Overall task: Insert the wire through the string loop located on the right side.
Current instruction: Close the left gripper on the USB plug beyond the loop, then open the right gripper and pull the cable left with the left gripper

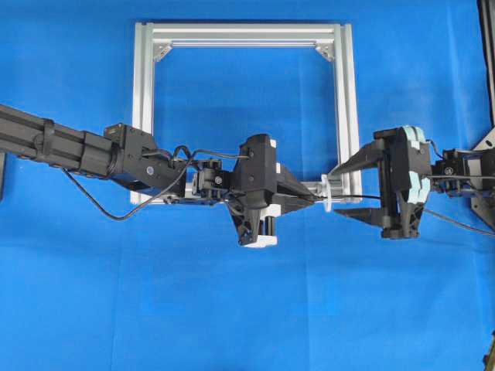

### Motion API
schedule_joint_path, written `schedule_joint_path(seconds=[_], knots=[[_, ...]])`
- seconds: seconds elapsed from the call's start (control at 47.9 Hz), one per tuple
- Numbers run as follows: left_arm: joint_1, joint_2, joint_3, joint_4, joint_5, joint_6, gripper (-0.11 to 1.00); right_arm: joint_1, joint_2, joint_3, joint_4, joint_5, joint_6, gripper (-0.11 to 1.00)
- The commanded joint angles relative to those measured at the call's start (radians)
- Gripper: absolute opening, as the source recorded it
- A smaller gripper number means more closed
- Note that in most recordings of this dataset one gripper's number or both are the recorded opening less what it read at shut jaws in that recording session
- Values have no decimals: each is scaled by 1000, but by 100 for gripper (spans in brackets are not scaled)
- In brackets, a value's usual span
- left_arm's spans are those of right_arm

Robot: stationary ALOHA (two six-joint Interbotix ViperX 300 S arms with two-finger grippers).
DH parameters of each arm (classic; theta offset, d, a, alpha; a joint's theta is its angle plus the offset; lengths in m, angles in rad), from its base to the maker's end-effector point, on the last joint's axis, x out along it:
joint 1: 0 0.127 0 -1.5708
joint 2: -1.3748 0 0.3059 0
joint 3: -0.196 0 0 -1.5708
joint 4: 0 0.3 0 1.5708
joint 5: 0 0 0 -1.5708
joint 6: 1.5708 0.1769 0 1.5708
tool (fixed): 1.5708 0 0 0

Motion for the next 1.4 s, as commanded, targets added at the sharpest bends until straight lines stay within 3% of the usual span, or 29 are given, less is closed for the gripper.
schedule_joint_path(seconds=[0.0, 0.084, 0.251, 0.418, 0.71, 1.128, 1.379], knots=[[-3, -28, -9, 2, -12, -2, 8, -3, -5, -12, 5, 5, -2, 84], [-2, -28, -9, 2, -12, -2, 8, -3, -5, -14, 5, 8, -2, 96], [-3, -32, 0, 2, -12, 0, 8, -3, -5, -15, 5, 8, -3, 95], [-2, -72, 69, 3, -41, 8, 8, -3, -5, -14, 5, 9, -3, 95], [-2, -195, 316, 2, -138, 0, 8, -2, -5, -15, 3, 9, -6, 95], [-3, -459, 673, 2, -155, -2, 8, -3, -3, -15, 2, 9, -6, 95], [-11, -575, 816, 2, -158, -2, 8, -3, -5, -17, 3, 9, -8, 95]])
